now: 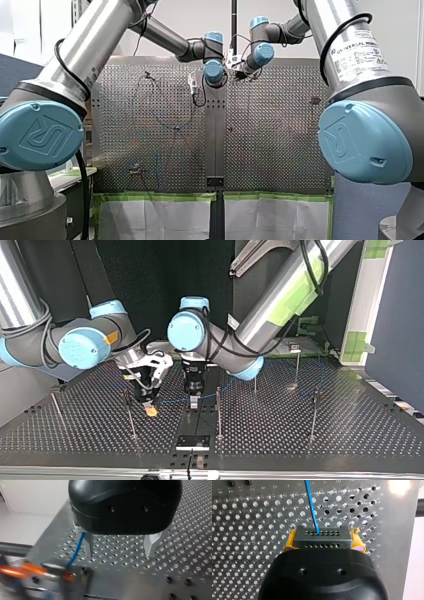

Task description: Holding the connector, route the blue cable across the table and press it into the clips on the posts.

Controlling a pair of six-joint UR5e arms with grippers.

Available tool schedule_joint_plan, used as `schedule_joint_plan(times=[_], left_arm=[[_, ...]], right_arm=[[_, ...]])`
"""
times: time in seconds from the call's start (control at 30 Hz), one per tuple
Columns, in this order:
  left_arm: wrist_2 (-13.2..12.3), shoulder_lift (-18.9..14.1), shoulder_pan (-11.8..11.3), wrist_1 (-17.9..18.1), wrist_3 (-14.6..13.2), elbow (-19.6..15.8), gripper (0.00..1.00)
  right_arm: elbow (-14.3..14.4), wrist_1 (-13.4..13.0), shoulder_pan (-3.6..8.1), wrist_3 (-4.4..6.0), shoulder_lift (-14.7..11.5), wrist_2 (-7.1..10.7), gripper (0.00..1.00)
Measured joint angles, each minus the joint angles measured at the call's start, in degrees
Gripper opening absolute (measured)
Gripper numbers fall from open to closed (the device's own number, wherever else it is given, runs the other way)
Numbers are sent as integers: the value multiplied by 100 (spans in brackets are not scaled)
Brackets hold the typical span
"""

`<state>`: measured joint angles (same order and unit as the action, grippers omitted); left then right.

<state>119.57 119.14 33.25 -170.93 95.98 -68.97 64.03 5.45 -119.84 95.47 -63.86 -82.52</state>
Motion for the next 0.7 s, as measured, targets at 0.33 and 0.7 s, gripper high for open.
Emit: schedule_joint_plan(times=[0.33, 0.7], left_arm=[[83, 197, -57, -145, -21, 83, 100], [386, 195, 17, -158, -106, 85, 15]], right_arm=[[0, -1, 5, 16, 1, 13, 0], [-1, -1, 3, 30, 5, 16, 0]])
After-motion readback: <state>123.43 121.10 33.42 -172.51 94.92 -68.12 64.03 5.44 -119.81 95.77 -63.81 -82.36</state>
